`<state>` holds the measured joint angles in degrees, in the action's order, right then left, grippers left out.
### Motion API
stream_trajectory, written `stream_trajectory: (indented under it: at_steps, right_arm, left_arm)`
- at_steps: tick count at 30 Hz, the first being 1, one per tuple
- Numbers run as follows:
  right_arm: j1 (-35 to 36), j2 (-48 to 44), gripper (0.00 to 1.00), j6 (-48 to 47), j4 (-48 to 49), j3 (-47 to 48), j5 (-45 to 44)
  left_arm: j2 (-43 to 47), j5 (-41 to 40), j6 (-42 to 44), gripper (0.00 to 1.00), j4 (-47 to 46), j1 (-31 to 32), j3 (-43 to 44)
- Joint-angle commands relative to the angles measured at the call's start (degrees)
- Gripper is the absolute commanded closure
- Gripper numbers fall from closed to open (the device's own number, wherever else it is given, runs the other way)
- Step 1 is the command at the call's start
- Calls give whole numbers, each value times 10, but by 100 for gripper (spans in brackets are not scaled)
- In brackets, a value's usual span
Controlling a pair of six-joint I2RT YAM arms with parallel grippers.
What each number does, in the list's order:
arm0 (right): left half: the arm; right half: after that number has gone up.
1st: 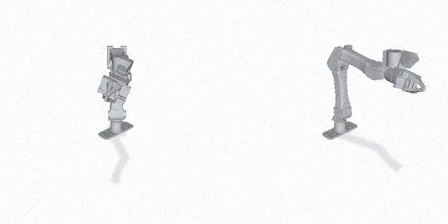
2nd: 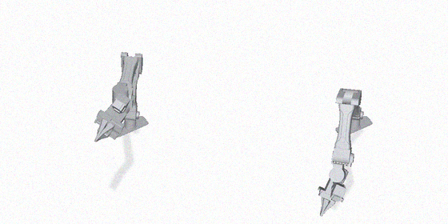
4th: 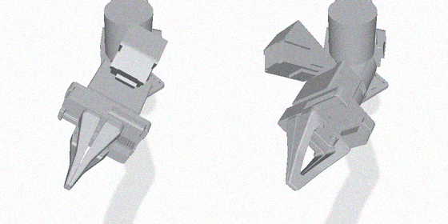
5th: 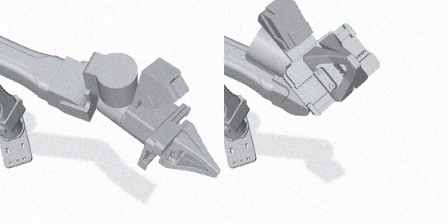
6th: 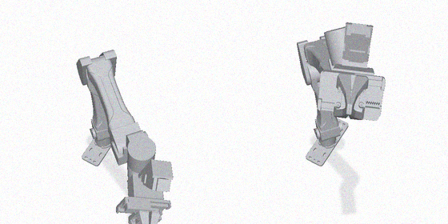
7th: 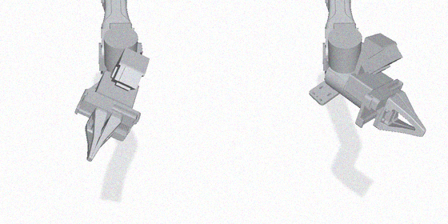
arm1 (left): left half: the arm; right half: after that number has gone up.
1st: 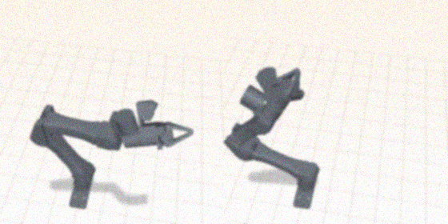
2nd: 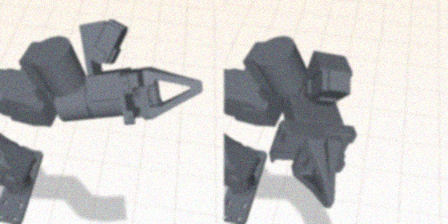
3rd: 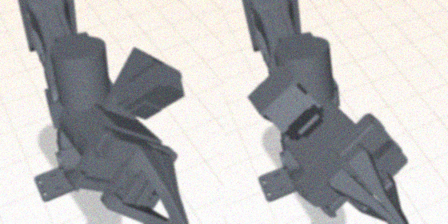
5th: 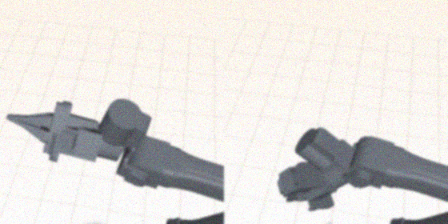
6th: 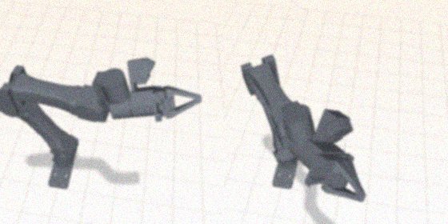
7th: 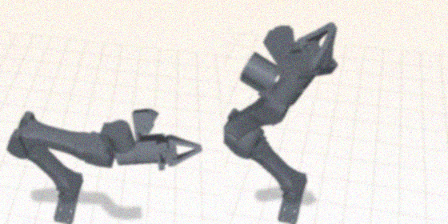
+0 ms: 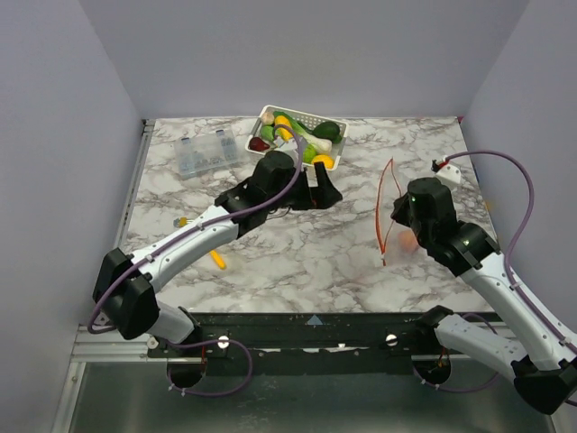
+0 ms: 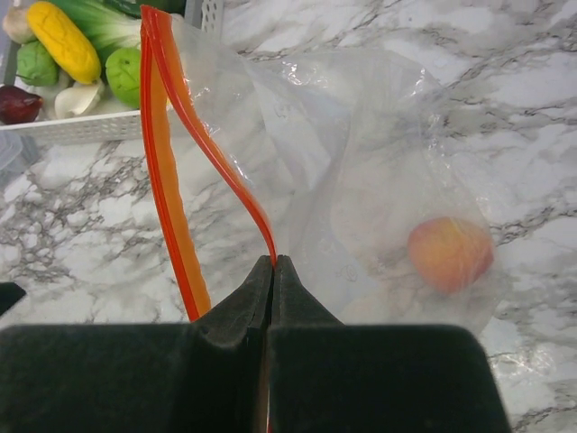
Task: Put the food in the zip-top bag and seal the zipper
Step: Pick up the fake vegetable from the bin.
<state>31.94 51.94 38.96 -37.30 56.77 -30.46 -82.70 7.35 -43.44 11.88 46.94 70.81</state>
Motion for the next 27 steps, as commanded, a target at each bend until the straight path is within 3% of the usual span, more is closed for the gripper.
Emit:
stream_trajectory:
  at_steps: [1, 5, 11, 16, 21, 24, 27]
  right_arm:
    - [4, -4, 99, -30, -21, 14, -57]
    - [4, 1, 99, -43, -19, 17, -70]
    - [4, 20, 99, -54, -12, 14, -73]
    - [4, 35, 100, -63, -7, 3, -73]
    - [4, 43, 99, -76, 9, -8, -64]
    - [3, 47, 99, -85, 17, -9, -65]
    - [3, 52, 99, -88, 19, -6, -64]
  left_arm:
    - [-2, -48, -6, 2, -74, -79, -42]
    - [-68, -87, -13, 6, -93, -133, -2]
    - [-197, -133, -7, 10, -110, -177, 126]
    - [-292, -266, 18, 10, -46, -190, 261]
    - [-366, -363, -77, 11, 82, -207, 383]
    - [-397, -335, -151, 15, 139, -229, 430]
    - [-405, -297, -221, 18, 151, -249, 423]
